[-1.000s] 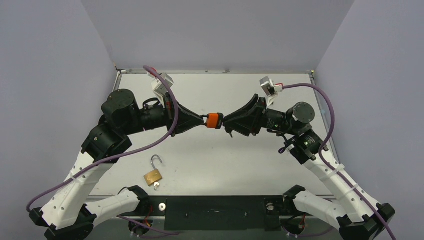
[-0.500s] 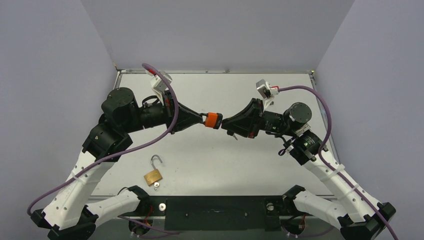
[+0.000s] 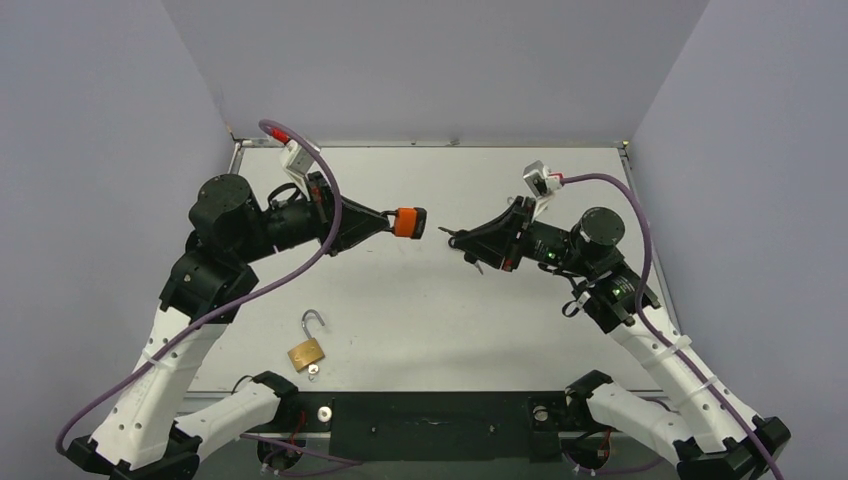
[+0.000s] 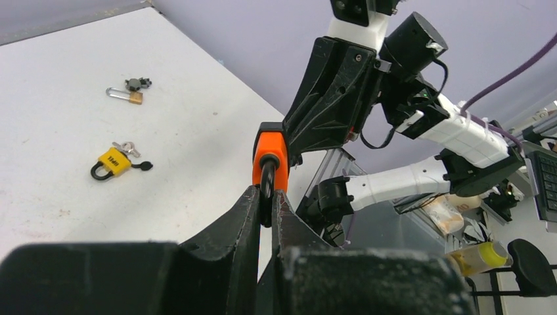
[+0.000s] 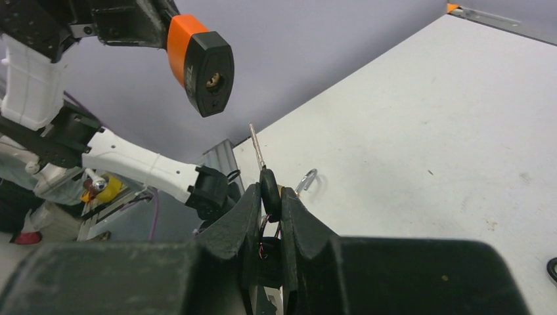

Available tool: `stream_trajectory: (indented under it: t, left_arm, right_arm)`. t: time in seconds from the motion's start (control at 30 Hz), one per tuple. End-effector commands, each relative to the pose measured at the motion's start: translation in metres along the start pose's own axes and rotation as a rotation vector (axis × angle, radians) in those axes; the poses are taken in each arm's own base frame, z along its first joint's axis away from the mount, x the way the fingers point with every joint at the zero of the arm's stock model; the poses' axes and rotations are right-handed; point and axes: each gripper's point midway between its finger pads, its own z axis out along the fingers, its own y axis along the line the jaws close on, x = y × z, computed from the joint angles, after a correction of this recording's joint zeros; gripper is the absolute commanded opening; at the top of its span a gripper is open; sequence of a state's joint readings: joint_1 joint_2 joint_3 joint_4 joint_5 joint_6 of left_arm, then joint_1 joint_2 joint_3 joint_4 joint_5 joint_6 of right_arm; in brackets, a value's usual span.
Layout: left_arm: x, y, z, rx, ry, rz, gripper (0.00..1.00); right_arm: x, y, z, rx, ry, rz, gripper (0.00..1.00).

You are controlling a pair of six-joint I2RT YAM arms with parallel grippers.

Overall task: Lock with the key
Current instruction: Lock the lock, then place the lock at the center of the board.

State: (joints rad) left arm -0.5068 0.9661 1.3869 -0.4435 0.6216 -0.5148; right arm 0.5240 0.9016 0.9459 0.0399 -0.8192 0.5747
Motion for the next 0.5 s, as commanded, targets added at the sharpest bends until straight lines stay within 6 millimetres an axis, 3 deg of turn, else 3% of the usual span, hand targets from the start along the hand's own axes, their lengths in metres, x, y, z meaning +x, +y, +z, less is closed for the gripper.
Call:
stream_trajectory:
  t: [0.0,0.2,0.33,0.47]
  left_arm:
    - [-0.012,0.025,0.0,-0.118,-0.083,0.011,0.0]
    - [0.032,0.104,0.01,-0.393,-0.009,-0.095,0.0]
    - [0.07,0.145,0.025,-0.488,0.049,-0.186,0.0]
    - [0.106,0.178,0.04,-0.585,0.108,-0.24,0.0]
  right_arm:
    - [0.009,-0.042,0.0,0.185,0.004,0.009,0.0]
    - [0.031,-0.114,-0.003,0.528,0.049,0.095,0.0]
    - [0.052,-0.14,0.003,0.658,0.091,0.099,0.0]
    - [0.088,-0.156,0.022,0.74,0.195,0.092,0.0]
